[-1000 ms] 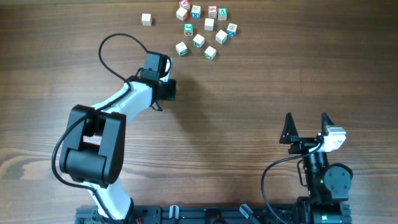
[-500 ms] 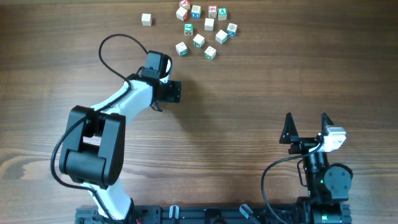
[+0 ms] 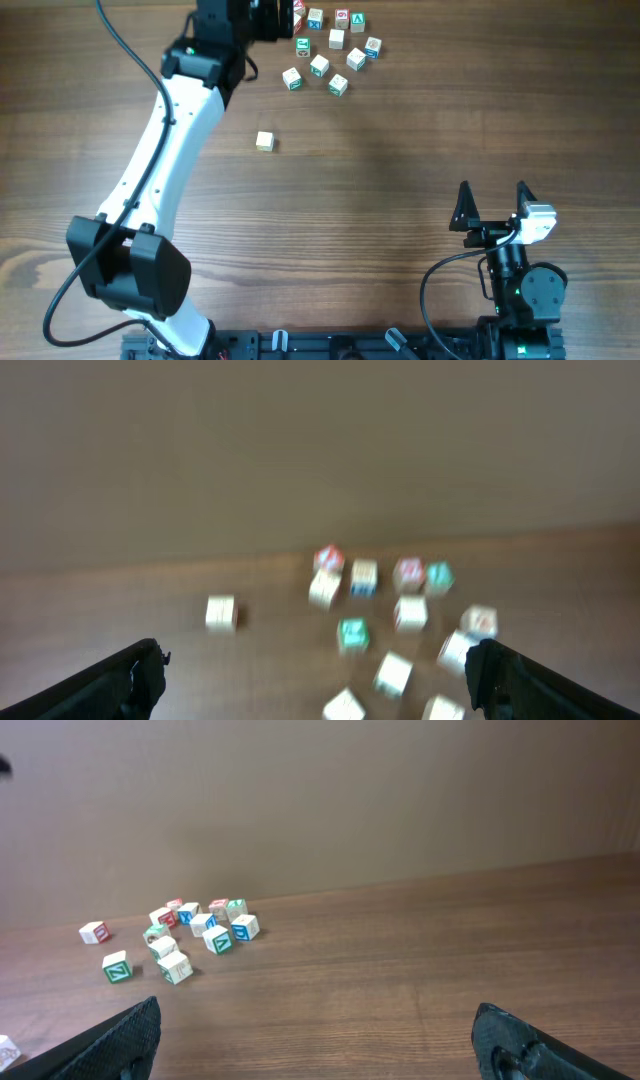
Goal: Form a horizontal line
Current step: 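Release, return the left gripper to the cluster, grasp a green-faced block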
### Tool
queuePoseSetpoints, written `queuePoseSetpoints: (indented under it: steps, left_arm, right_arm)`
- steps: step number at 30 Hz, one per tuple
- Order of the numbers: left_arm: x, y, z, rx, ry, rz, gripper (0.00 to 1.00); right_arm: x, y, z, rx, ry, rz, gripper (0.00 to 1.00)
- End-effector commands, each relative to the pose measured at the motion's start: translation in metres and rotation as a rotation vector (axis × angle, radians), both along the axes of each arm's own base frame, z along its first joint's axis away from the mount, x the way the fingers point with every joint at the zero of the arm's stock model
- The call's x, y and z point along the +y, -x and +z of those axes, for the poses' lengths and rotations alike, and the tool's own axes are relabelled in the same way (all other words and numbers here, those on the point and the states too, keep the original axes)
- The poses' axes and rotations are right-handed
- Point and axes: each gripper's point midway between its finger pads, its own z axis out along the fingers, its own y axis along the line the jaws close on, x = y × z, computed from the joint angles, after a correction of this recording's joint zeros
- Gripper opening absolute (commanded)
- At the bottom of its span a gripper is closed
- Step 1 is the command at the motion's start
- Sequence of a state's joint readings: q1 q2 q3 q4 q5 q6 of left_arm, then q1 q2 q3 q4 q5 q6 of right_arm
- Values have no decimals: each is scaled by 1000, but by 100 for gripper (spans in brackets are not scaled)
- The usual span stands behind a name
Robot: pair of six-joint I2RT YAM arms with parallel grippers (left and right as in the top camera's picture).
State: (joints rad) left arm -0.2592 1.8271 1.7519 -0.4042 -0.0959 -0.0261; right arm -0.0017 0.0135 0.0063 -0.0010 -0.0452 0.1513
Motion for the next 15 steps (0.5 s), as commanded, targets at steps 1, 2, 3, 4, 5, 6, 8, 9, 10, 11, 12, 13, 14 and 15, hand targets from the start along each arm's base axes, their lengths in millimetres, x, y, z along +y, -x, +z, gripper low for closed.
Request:
queuePoseSetpoints:
  steps: [1,2,3,4,5,6,8,9,10,11,12,13,14,15]
  left_arm:
    - [-8,-29,-23,34,-7,-32,100]
    - [-12,-37,-30,44,-5,-39,100]
    - [-16,-46,-39,56,-2,-47,100]
    - [-19,-55,-45,64,9,-44,100]
    - [-22,-65,-53,72,26,-33,100]
    - [-25,-74,-59,77,49,-28,100]
    - [-36,-91,-76,97,88,-44,100]
    - [-42,-97,-86,111,111,-58,100]
    - [-47,-103,-98,128,132,-64,100]
    - [-51,-108,-112,147,152,-68,100]
    - [-55,-111,-127,168,168,-79,100]
    - [-59,-113,-144,191,184,-84,100]
    - [-64,-114,-160,214,197,-99,100]
    - [-68,-114,-176,237,201,-112,99]
  right_arm:
    - [1,0,1,-8,17,10,100]
    - [1,0,1,-8,17,10,100]
    - [1,0,1,-8,17,10,100]
    - [1,0,1,-8,17,10,100]
    - [1,0,1,-8,17,10,100]
    - [1,0,1,-8,17,10,100]
    - [1,0,1,-8,17,10,100]
    - [1,0,1,-8,17,10,100]
    - [1,0,1,-8,17,10,100]
    - [1,0,1,-8,17,10,100]
    - [1,0,1,-8,17,10,100]
    - [1,0,1,-8,18,10,100]
    - [1,0,1,-8,17,10,100]
    - [1,0,1,-8,17,10,100]
